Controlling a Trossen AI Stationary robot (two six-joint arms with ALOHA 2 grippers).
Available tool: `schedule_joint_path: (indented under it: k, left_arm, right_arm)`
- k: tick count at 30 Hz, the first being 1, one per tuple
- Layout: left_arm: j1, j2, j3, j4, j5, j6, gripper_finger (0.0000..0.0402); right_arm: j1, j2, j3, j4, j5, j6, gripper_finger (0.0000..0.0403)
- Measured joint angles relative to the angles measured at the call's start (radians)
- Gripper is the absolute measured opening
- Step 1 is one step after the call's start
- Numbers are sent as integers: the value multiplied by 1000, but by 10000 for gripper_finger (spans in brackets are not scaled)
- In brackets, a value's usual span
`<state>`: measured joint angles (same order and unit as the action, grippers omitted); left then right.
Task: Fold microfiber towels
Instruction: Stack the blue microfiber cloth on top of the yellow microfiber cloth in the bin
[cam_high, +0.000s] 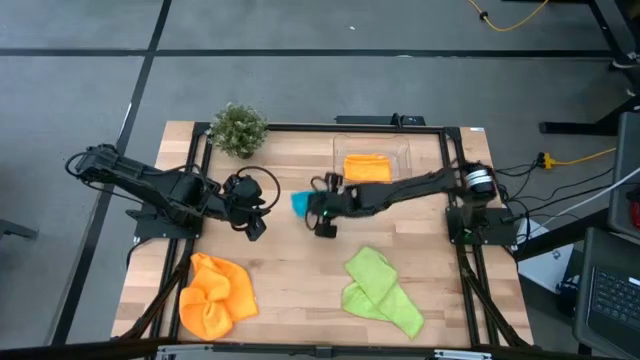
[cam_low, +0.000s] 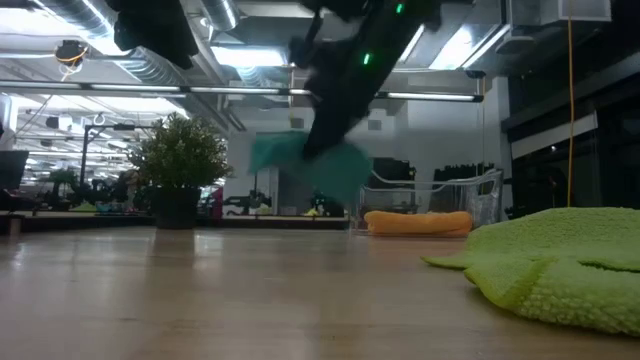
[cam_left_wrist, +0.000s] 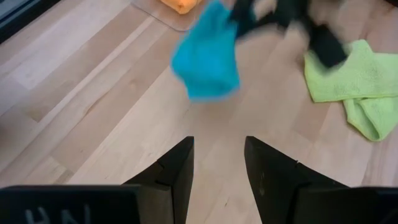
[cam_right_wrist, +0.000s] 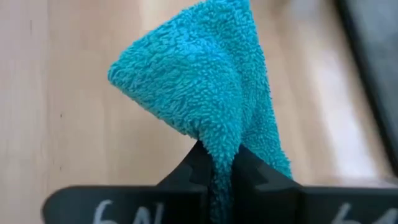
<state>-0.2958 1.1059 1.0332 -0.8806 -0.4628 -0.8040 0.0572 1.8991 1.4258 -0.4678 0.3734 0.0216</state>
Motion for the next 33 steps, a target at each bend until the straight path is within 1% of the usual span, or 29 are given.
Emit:
schedule_joint_path:
  k: [6,8,10,12,15,19,21,23,27,30,33]
  left_arm:
    - [0,-5,0,-2,0,2,135]
    - [0,-5,0,-3,2,2,135]
    - [0,-5,0,-3,2,2,135]
    - [0,-5,0,-4,2,2,135]
    - [0,-5,0,-11,2,2,135]
    - [0,-5,0,-11,1,2,135]
    - [0,-5,0,-11,-3,3,135]
    - [0,-5,0,-11,-9,3,135]
    - [0,-5,0,-9,-17,2,135]
    - [0,-5,0,-9,-17,1,135]
    - [0,-5,0,-8,-17,1,135]
  right_arm:
    - [-67,-247,3,-170,2,1,22]
    - [-102,-308,3,-237,30,2,22]
    - [-138,-358,3,-316,81,4,22]
    - [-175,-383,0,-391,108,6,22]
    - [-233,-406,-47,-433,107,22,22]
    - [-304,-423,-175,-399,94,1,22]
    - [-332,-422,-247,-336,34,-7,22]
    - [-352,-422,-312,-221,-18,-49,22]
    - [-383,-419,-434,-21,31,-138,22]
    - [-412,-420,-498,84,33,-230,22]
    - [-437,-419,-553,154,45,-263,22]
